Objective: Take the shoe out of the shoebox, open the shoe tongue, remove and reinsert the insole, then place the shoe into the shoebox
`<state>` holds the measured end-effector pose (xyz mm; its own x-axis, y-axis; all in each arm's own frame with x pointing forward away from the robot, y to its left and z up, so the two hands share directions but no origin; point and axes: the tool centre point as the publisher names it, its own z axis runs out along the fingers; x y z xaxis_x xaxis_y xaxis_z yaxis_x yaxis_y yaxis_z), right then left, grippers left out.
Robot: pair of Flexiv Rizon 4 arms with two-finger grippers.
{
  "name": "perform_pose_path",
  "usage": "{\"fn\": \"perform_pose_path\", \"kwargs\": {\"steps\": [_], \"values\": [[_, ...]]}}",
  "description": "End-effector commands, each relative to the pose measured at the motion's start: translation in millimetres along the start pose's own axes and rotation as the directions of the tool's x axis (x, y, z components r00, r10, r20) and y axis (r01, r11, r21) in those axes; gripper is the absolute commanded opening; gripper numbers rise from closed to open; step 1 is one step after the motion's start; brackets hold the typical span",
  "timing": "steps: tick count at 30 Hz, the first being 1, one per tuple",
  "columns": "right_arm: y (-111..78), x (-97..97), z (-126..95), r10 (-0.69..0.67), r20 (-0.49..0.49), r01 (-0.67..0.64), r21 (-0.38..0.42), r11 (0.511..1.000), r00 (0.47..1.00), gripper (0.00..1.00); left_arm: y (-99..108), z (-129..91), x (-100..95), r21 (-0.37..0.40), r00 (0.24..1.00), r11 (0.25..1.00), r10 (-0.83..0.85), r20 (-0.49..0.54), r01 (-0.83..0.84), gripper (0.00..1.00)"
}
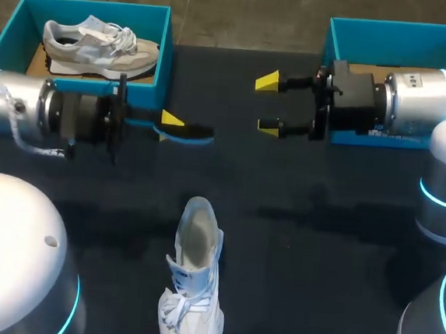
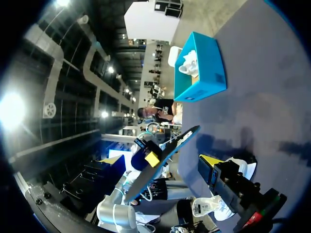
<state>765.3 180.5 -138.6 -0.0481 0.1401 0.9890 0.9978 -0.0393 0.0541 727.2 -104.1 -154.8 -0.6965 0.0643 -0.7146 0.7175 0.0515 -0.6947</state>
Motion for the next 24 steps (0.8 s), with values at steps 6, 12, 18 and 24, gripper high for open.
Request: {"fn": "perform_pose_path", "kwargs": {"steps": [6, 12, 18, 24], "values": [[-0.1, -0.4, 2, 0.0, 0.0, 0.0, -0.002, 1.0, 1.0, 1.0, 9, -20, -9.3, 0.177, 0.966, 0.949, -0.253, -0.062, 0.26, 0.0], [-0.1, -0.4, 2, 0.0, 0.0, 0.0, -0.002, 1.0, 1.0, 1.0, 10, -25, -11.5, 0.22, 0.932, 0.906, -0.351, -0.085, 0.361, 0.0], [-0.1, -0.4, 2, 0.0, 0.0, 0.0, -0.002, 1.0, 1.0, 1.0, 9, -28, -12.3, 0.257, 0.886, 0.848, -0.447, -0.126, 0.464, 0.0], [-0.1, -0.4, 2, 0.0, 0.0, 0.0, -0.002, 1.0, 1.0, 1.0, 16, -32, -10.7, 0.289, 0.825, 0.773, -0.545, -0.152, 0.564, 0.0]]}}
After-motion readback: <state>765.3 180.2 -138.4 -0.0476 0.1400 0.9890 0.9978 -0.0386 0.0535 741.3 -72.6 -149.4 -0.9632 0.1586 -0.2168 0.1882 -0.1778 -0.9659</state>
